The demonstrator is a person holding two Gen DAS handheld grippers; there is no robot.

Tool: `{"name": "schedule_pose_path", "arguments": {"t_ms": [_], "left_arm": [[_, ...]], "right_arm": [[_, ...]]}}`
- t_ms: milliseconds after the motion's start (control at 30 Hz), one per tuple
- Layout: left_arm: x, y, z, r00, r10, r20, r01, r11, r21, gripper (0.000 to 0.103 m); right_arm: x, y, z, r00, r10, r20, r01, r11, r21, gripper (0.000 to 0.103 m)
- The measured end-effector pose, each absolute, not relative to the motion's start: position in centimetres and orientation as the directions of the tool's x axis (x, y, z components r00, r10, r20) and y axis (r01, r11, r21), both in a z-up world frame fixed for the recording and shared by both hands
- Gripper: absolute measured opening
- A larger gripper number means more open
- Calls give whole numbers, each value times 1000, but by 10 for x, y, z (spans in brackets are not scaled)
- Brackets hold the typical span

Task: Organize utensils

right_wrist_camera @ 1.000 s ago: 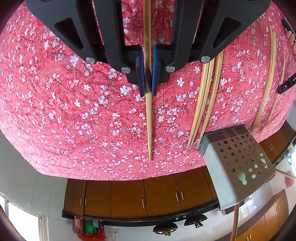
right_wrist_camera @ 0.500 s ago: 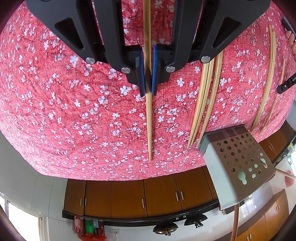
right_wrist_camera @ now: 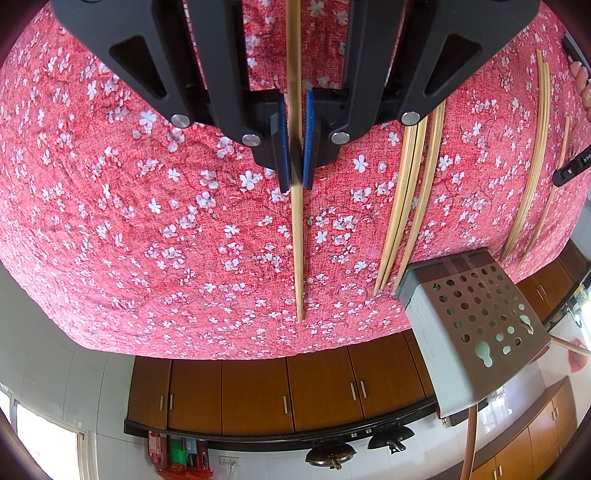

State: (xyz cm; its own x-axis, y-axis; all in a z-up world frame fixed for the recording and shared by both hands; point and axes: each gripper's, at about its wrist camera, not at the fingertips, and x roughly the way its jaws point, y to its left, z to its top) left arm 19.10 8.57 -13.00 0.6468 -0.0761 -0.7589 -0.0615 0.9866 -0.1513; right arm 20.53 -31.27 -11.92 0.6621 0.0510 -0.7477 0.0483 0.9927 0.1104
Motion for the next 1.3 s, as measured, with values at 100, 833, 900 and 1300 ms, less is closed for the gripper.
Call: {"name": "schedule_pose_path", "arguments": {"t_ms": [100, 833, 900, 1300], "left_arm": [[185, 83, -129, 644, -67, -762, -50, 990, -129, 11], [143, 78, -49, 776, -54, -629, -10, 995, -98, 8], [143, 79, -29, 806, -58, -589, -4, 995, -103, 8], [145, 78, 32, 865, -81, -495, 28, 993, -114, 8]], "right_arm": [[198, -309, -119, 659, 43, -751, 34, 996, 87, 8], [163, -309, -39, 810, 56, -584, 17, 993, 118, 8], [162, -309, -23, 840, 45, -541, 18, 994, 111, 8], [163, -317, 30, 906, 67, -417, -9, 990, 139, 8]]}}
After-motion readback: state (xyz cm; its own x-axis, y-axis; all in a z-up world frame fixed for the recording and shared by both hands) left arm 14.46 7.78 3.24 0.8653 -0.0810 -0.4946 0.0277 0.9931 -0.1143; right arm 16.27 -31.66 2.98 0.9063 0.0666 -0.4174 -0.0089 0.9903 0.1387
